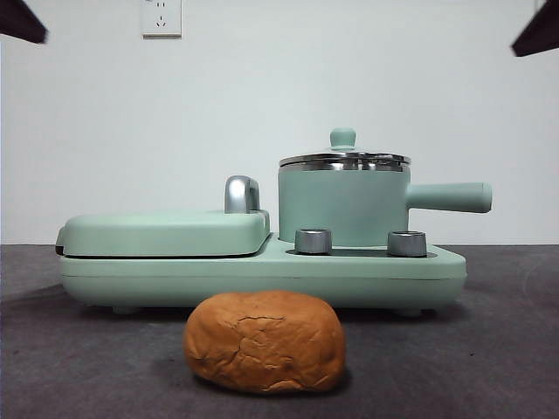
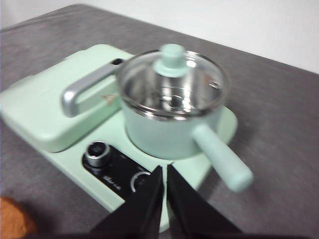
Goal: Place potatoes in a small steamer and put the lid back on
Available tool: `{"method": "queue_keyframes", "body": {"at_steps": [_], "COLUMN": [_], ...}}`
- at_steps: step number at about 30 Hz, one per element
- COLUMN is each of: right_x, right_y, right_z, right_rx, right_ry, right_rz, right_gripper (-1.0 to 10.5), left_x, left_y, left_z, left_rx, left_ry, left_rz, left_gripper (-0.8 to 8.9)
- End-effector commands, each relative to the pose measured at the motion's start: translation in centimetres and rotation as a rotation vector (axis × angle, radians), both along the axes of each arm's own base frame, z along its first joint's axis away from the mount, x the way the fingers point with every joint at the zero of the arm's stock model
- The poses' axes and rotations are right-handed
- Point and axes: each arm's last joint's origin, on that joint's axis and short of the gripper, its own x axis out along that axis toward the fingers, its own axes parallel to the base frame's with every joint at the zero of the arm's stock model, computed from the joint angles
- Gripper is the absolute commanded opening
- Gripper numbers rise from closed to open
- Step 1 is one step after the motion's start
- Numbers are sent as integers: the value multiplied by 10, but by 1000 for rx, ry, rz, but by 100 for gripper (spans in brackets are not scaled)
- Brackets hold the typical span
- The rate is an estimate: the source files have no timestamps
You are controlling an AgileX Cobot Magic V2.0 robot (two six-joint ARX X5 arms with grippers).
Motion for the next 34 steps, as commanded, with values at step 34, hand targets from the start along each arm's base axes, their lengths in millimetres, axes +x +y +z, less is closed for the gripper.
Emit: {"method": "queue_keyframes", "body": {"at_steps": [34], "right_x": [3], "right_y": [22], "right_z": [-2], "right_rx": [-193], "right_ry": [-29], "right_rz": [92], "right_gripper": [266], "left_x": [57], "left_y": [-85], "left_z": [0], "left_rx": [-23], "left_ry": [-218], "left_rz": [-255], "left_gripper": [284]}}
